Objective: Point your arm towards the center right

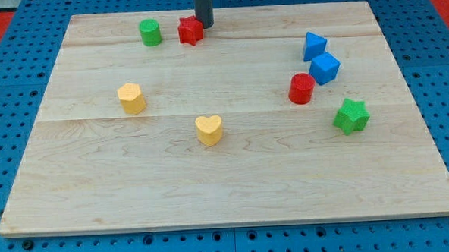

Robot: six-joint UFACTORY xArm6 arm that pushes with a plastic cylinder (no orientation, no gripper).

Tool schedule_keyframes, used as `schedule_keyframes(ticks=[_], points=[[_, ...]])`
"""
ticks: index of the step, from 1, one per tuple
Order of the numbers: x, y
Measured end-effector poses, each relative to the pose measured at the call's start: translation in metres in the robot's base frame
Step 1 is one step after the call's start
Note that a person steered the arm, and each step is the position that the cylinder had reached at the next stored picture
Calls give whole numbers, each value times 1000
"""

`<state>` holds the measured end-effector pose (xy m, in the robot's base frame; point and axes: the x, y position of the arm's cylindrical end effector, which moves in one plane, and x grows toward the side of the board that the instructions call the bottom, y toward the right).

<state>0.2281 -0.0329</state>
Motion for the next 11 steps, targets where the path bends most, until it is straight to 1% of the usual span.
schedule_keyframes(ticks=[2,4,5,6,7,11], points=[[0,-13],[0,-7],[8,42],[29,77],[40,100],[35,214]])
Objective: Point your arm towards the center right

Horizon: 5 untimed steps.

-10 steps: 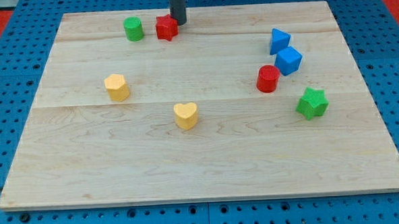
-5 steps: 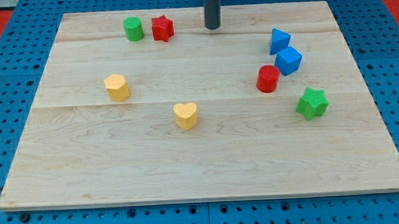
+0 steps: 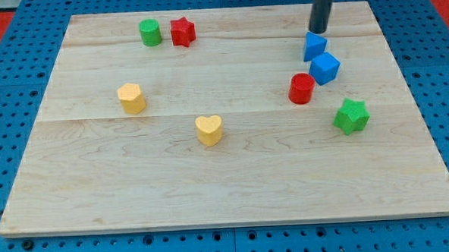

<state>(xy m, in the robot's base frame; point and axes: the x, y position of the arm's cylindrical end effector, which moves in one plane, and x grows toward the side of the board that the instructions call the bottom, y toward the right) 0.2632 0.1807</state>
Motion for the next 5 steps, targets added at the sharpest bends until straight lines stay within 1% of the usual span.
schedule_keyframes(ticks=[1,2,3,4,5], points=[[14,29],[40,48],[80,48],[101,48],[97,48]])
